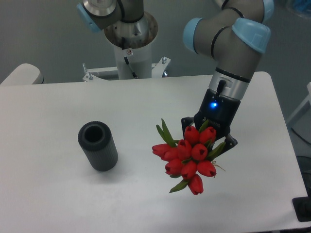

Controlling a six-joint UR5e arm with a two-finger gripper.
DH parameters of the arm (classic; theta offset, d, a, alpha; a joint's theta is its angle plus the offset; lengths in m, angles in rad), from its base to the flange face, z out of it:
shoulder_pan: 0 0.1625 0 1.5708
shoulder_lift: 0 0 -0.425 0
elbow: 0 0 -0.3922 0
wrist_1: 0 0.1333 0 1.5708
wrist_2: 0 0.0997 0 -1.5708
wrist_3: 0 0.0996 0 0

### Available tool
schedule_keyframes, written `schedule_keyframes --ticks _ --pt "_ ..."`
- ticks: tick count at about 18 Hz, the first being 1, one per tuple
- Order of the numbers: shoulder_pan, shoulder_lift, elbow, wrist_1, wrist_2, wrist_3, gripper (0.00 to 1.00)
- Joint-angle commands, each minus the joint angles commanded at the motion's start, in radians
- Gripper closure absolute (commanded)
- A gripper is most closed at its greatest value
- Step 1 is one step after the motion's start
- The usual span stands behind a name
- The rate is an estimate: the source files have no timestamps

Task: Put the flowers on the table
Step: 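Rotate the gripper holding the red tulips so the stems lie horizontal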

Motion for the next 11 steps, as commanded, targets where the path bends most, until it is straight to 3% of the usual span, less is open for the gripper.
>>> schedule_keyframes --ticks 6,11 --pt "-0.002 0.005 0.005 0.002 0.063 0.014 0.74" --pt "0.014 0.035 -0.009 -0.006 0.191 0.156 0.74"
